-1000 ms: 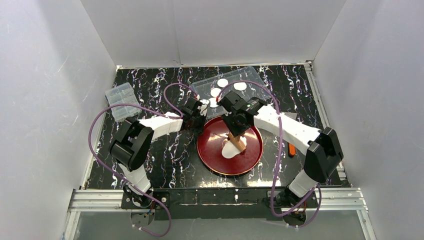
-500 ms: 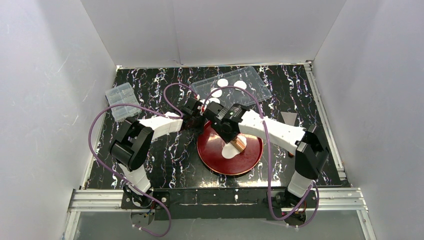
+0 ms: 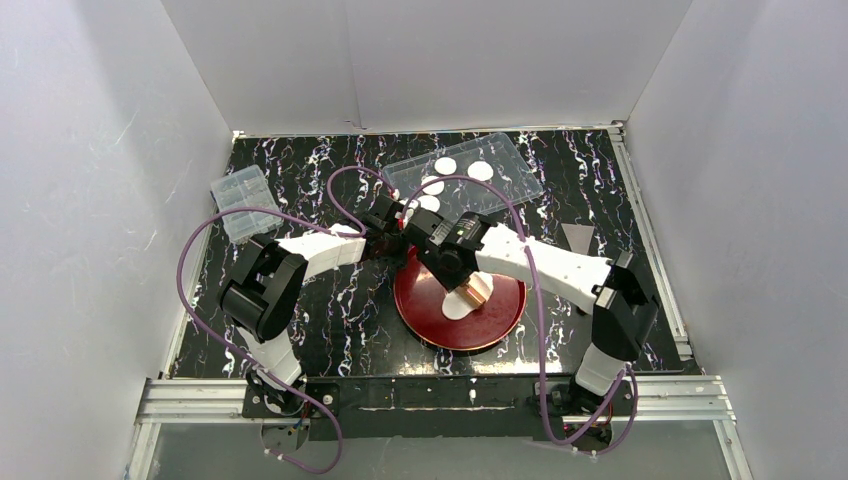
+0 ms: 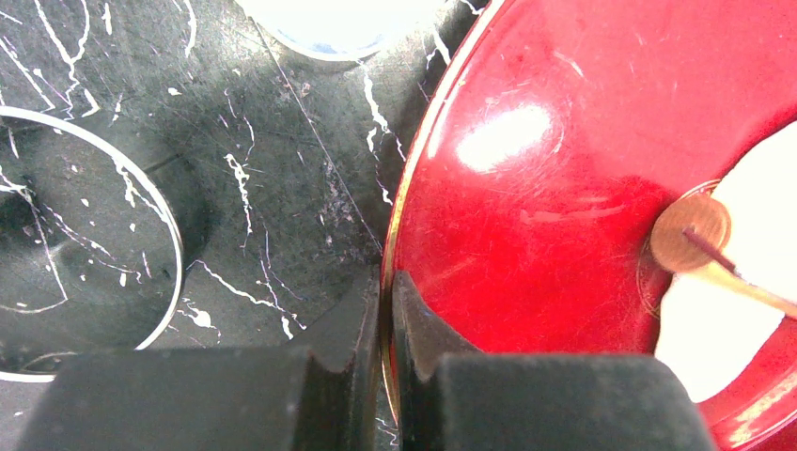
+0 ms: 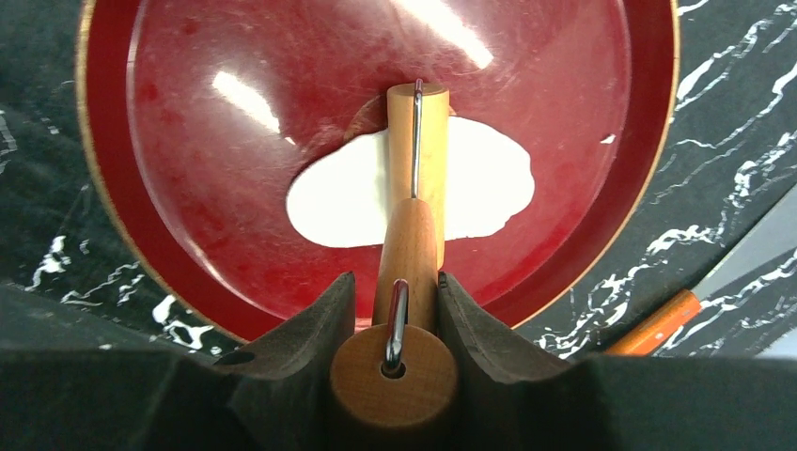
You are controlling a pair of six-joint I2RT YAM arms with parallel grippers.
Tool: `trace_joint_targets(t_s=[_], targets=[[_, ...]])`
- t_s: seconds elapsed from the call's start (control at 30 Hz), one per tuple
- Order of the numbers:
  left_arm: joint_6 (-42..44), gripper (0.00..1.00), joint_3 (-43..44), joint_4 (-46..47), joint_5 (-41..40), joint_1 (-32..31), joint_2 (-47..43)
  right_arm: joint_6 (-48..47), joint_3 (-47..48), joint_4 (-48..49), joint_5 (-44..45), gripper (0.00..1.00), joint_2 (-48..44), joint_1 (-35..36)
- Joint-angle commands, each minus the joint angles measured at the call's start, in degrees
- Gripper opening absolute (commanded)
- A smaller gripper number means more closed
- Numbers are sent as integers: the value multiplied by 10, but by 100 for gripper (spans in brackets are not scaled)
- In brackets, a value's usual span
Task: Roll out the dumpling wrappers from the dough
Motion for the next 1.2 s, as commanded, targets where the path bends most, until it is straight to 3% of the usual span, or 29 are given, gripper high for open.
trace_joint_targets(t_s=[0.0, 0.8, 1.17], targets=[[27, 0, -17, -45, -56, 6, 12, 81, -18, 59, -213, 1, 26, 35], [27, 0, -15, -47, -58, 7, 13, 84, 5, 69, -238, 1, 14, 53], [27, 0, -16, -46, -58, 7, 13, 51, 69, 9, -152, 1, -75, 18]])
